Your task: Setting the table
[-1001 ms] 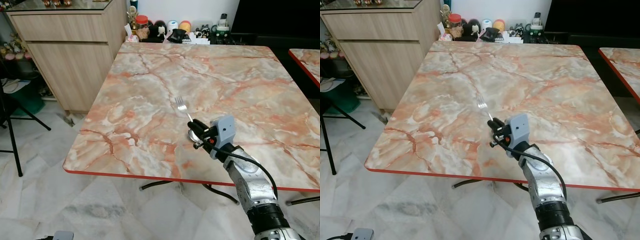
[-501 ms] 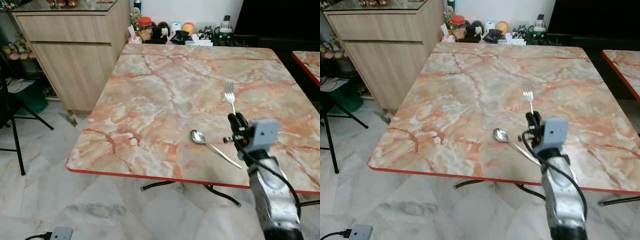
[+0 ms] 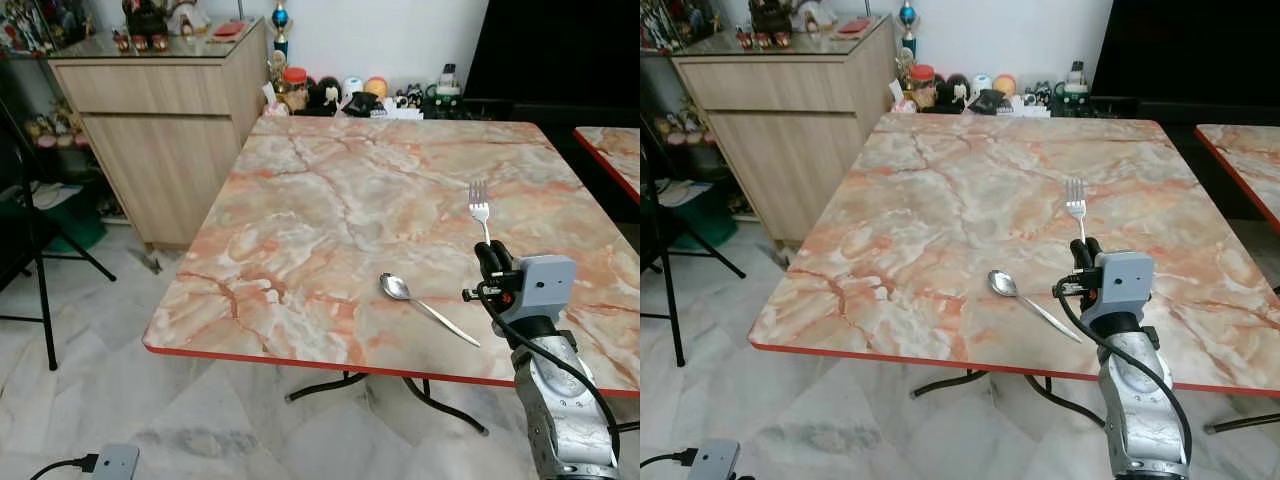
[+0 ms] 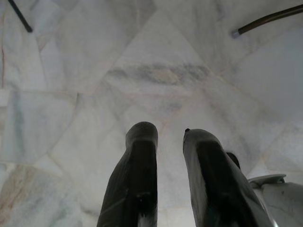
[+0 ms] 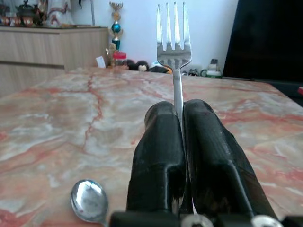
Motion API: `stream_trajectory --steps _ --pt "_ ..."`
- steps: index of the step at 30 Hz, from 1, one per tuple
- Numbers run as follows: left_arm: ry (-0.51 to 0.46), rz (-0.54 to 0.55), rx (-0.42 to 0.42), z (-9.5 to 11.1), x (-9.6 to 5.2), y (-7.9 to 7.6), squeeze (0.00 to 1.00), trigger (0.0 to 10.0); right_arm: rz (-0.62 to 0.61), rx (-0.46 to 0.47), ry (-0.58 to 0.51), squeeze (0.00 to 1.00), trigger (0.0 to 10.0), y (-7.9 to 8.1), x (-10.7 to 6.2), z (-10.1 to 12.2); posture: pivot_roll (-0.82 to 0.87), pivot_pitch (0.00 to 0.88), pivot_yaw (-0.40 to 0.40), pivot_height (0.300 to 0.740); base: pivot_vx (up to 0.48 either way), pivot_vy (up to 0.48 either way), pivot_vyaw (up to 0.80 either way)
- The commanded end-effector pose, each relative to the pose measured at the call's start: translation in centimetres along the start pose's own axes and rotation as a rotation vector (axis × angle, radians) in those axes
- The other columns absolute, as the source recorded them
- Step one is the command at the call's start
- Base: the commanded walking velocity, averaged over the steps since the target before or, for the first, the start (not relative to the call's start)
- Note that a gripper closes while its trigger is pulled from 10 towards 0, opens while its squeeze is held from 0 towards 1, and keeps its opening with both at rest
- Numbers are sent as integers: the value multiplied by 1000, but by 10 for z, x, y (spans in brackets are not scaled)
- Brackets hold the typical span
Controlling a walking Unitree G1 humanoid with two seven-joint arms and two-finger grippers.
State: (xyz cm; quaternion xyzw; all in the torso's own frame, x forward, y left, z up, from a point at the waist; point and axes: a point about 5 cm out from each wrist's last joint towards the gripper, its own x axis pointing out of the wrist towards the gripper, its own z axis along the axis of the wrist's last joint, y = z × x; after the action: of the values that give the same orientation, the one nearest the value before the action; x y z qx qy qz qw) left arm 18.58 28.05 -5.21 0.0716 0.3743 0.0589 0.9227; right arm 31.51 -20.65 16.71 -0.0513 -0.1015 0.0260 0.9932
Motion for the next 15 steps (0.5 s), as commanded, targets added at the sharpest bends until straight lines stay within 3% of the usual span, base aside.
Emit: stream_trajectory --steps 1,12,15 --pt "43 7 -13 -10 -3 1 0 10000 -11 -1 -20 0 10000 -1 -2 3 -36 0 56 740 0 0 0" --pt "62 -19 -24 -17 -2 -17 0 10000 -76 17 -17 0 10000 -3 -12 -9 -5 0 13 740 0 0 0" --pt "74 14 -55 -24 -5 -13 0 10000 -89 -20 -21 0 10000 -9 -20 -10 1 0 -1 740 0 0 0"
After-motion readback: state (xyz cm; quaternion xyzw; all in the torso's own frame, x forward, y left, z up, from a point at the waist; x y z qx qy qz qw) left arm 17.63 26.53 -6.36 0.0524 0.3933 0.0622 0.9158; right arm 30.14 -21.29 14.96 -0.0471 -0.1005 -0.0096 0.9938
